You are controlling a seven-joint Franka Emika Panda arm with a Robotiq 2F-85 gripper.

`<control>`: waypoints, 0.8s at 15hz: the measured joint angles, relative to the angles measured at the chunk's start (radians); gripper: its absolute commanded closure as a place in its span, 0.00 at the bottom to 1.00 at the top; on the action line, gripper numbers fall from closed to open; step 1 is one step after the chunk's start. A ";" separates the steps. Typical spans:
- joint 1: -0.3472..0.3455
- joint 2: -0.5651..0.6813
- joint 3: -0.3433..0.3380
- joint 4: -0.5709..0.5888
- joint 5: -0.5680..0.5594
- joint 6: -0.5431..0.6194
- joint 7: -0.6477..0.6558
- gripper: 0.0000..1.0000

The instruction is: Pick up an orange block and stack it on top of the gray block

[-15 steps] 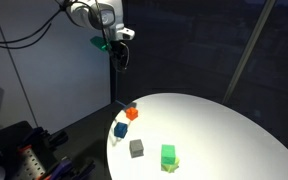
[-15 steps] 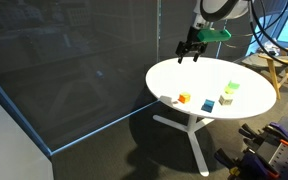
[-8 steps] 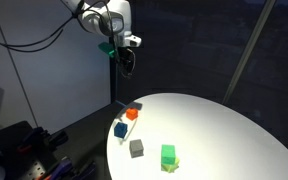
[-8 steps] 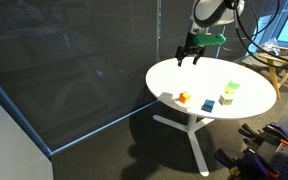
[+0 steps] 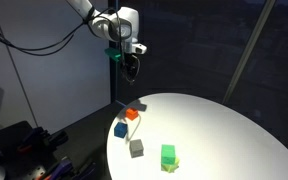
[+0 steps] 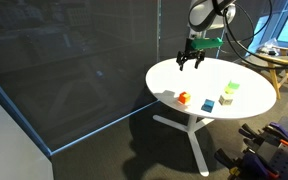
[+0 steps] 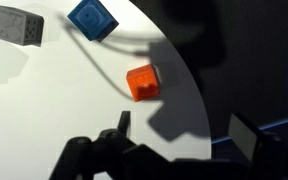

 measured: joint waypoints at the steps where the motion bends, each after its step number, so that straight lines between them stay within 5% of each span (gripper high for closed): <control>1: 0.000 0.012 -0.003 0.009 0.000 -0.010 0.002 0.00; 12: 0.000 0.119 -0.018 0.076 0.000 -0.028 0.045 0.00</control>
